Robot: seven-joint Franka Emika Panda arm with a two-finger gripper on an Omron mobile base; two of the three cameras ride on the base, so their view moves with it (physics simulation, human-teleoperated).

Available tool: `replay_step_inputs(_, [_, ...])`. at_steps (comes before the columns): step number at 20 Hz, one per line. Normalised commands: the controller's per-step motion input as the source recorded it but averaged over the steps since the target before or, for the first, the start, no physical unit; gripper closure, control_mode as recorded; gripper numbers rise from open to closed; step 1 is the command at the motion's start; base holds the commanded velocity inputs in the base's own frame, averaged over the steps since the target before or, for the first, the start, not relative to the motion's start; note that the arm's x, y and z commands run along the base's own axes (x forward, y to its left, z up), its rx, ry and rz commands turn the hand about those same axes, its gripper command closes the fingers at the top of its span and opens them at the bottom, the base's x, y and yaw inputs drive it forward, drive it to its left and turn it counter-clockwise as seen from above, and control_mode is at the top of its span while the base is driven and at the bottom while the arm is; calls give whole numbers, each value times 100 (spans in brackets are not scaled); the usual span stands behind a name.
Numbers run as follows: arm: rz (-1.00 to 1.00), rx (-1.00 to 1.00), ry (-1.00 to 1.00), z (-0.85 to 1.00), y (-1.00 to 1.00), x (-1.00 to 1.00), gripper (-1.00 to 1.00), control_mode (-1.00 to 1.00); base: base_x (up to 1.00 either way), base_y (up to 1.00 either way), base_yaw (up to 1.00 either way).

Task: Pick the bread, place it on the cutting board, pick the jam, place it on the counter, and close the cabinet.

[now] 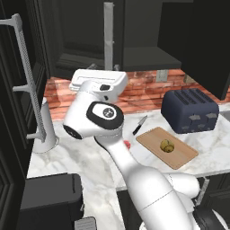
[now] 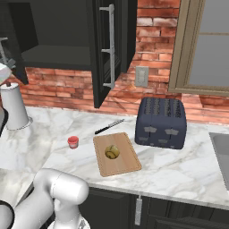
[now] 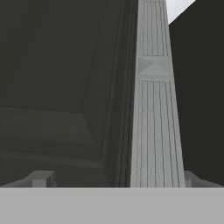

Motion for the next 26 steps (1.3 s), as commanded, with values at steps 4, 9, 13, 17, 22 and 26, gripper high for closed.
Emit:
replay_step_inputs(4, [2,3,0,0,-28,10,-100,-100,0,0,0])
replay_step_inputs(9, [1,0,0,0,-23,16,-100,-100,0,0,0])
replay_step_inputs(13, [0,0,0,0,-24,34,-100,-100,0,0,0])
replay_step_inputs(17, [0,1,0,0,-26,37,-100,-100,0,0,0])
replay_step_inputs(22, [0,0,0,0,-26,38,-100,-100,0,0,0])
replay_step_inputs(26, [1,1,0,0,-30,38,-100,-100,0,0,0])
